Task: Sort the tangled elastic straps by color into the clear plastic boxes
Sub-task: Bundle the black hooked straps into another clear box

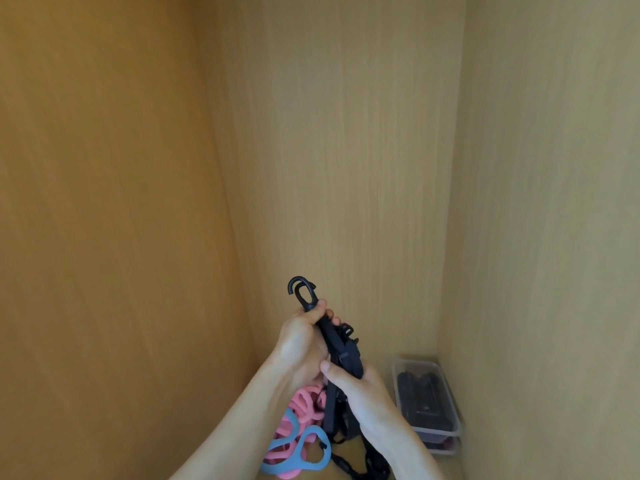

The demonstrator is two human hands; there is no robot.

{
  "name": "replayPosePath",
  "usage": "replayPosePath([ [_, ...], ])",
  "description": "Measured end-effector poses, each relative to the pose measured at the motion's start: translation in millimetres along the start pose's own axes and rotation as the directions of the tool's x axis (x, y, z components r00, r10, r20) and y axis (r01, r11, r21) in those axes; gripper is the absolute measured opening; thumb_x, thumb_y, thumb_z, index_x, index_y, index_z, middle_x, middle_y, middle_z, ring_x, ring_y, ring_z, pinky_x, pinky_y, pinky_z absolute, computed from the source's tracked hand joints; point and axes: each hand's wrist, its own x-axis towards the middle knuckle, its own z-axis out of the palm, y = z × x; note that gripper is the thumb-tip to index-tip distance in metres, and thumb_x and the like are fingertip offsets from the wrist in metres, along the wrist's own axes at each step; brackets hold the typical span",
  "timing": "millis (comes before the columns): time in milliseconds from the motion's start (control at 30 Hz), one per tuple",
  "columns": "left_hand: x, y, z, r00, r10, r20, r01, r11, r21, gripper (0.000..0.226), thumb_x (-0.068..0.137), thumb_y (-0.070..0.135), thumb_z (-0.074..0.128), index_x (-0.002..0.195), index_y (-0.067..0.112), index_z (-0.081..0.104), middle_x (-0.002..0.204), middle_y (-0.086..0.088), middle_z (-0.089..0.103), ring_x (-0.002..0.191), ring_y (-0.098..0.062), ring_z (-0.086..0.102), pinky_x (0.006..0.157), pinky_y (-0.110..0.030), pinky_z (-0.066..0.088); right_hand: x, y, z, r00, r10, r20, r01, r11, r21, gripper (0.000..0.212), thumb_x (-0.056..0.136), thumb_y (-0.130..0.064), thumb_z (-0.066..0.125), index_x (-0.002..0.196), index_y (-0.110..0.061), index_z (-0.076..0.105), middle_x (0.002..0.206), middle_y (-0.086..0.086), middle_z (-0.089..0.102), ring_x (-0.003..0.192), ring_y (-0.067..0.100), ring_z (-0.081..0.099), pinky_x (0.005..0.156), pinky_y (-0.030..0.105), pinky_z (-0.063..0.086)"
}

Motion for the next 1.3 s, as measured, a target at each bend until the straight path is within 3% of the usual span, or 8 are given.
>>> replayPosePath([
  [200,4,1,-25,0.989,0.046,-0.143,-0.024,0.988,0.155,0.006,0.104,0.007,0.05,0.098,0.005,0.05,0.074,-0.007,0.047,0.066,-0.02,0.049,0.072,-0.038,0.052,-9,12,-6,0.998,0.058,0.015,-0.055,0.987,-0.149,0.031,0.103,-0.027,0.056,0.081,-0.01,0.043,0.051,-0.008,0.033,0.042,0.011,0.031,0.044,0.02,0.026],
  [400,-8,-12,-53,0.983,-0.125,-0.135,0.171,0.892,0.418,0.039,0.102,0.035,0.056,0.114,-0.003,0.057,0.106,-0.022,0.071,0.101,-0.035,0.069,0.103,-0.051,0.051,-17,-1,-21,0.999,0.038,0.005,-0.036,0.973,-0.228,0.026,0.103,-0.023,0.054,0.084,-0.009,0.065,0.05,-0.011,0.055,0.044,-0.001,0.048,0.048,0.012,0.034],
  [600,-18,-4,-71,0.889,-0.428,-0.163,0.301,0.276,0.913,0.081,0.097,0.073,0.029,0.115,0.003,0.066,0.101,-0.012,0.077,0.094,-0.026,0.075,0.08,-0.034,0.061,-13,-13,-33,0.999,0.031,-0.027,-0.037,0.965,-0.258,0.027,0.103,-0.024,0.055,0.08,-0.011,0.061,0.059,0.003,0.039,0.051,0.016,0.032,0.048,0.024,0.026],
  [734,-18,10,-73,0.947,-0.312,-0.08,0.071,-0.038,0.997,0.04,0.098,0.048,0.056,0.089,0.011,0.069,0.085,-0.002,0.072,0.072,-0.018,0.069,0.062,-0.023,0.052,-13,-10,-40,0.998,0.067,-0.007,-0.065,0.95,-0.306,0.028,0.104,-0.019,0.052,0.08,-0.007,0.06,0.056,0.002,0.031,0.046,0.014,0.026,0.045,0.023,0.021],
  [800,-20,9,-67,0.989,-0.131,0.07,-0.072,-0.016,0.997,0.022,0.088,0.041,0.069,0.096,0.023,0.062,0.102,0.004,0.065,0.084,-0.011,0.063,0.072,-0.022,0.047,-13,-9,-39,0.996,0.087,0.024,-0.075,0.94,-0.332,0.027,0.104,-0.018,0.052,0.08,-0.007,0.059,0.058,0.005,0.03,0.048,0.016,0.027,0.047,0.025,0.021],
  [934,-26,-3,-51,0.947,-0.176,0.269,-0.281,-0.049,0.958,0.095,0.066,0.034,0.085,0.142,0.046,0.031,0.139,0.021,0.042,0.122,-0.002,0.045,0.099,-0.02,0.04,-17,-18,-35,0.978,0.104,0.18,-0.044,0.95,-0.31,0.024,0.1,-0.017,0.057,0.078,-0.007,0.059,0.056,0.004,0.034,0.048,0.016,0.027,0.048,0.027,0.018],
  [1067,-29,-21,-48,0.918,-0.268,0.291,-0.27,0.111,0.956,0.022,0.083,0.016,0.072,0.096,0.031,0.061,0.08,0.015,0.063,0.071,-0.008,0.059,0.068,-0.037,0.05,-22,-32,-39,0.95,0.061,0.305,0.013,0.972,-0.235,0.021,0.087,-0.025,0.06,0.071,-0.012,0.06,0.052,0.0,0.038,0.044,0.013,0.031,0.045,0.023,0.024],
  [1301,-28,-26,-53,0.976,-0.137,0.168,-0.078,0.499,0.863,0.019,0.098,0.021,0.064,0.081,0.014,0.066,0.057,0.007,0.049,0.056,-0.012,0.044,0.057,-0.024,0.038,-24,-15,-58,0.993,-0.006,0.12,0.03,0.98,-0.195,0.035,0.089,-0.031,0.07,0.089,0.003,0.06,0.06,0.011,0.053,0.052,0.022,0.05,0.054,0.033,0.048],
])
